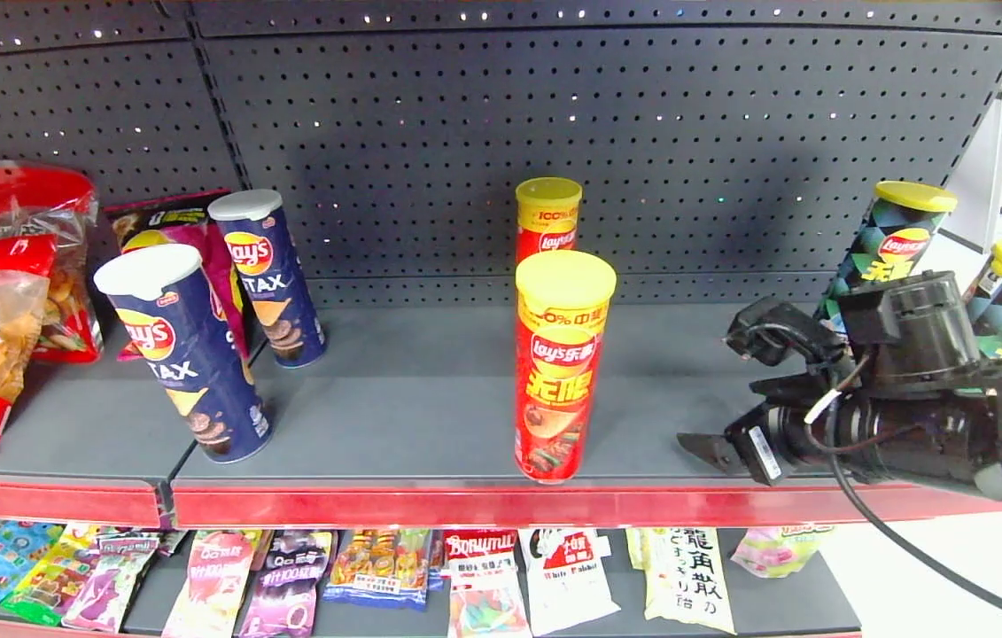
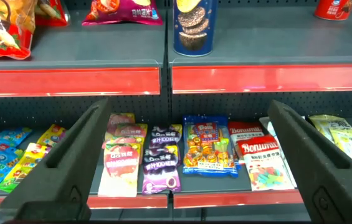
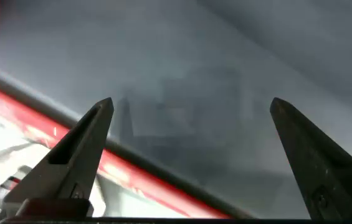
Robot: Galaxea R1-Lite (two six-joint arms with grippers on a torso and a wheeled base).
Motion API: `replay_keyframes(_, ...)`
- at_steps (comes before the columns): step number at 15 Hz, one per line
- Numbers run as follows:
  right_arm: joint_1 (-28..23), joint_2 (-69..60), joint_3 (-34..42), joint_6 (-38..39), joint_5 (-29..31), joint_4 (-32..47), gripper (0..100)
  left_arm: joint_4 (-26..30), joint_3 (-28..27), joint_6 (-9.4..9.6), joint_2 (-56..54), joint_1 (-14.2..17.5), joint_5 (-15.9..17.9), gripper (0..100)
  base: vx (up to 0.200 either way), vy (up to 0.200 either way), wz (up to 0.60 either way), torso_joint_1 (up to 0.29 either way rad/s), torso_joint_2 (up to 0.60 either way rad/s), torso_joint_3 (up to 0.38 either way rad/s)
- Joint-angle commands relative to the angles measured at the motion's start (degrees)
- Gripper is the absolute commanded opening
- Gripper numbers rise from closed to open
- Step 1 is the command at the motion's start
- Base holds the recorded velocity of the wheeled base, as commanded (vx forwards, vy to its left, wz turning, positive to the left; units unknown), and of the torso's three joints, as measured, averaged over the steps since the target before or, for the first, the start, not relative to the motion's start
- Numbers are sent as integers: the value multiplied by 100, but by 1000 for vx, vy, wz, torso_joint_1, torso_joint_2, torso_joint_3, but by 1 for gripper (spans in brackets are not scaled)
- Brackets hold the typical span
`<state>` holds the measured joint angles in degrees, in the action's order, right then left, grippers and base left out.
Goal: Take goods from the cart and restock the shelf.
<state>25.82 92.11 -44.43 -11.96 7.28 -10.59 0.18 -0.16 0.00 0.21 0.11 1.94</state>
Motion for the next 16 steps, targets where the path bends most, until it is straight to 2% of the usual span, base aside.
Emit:
replay_keyframes(1, 195, 343, -188, 62, 11, 5, 100, -1, -2, 0, -3, 7, 0, 100, 0, 0, 0, 0, 0, 0)
replay_keyframes(16, 784, 949, -724, 502, 81, -13, 100, -1, -2, 0, -3, -2, 0, 100, 0, 0, 0, 0, 0, 0)
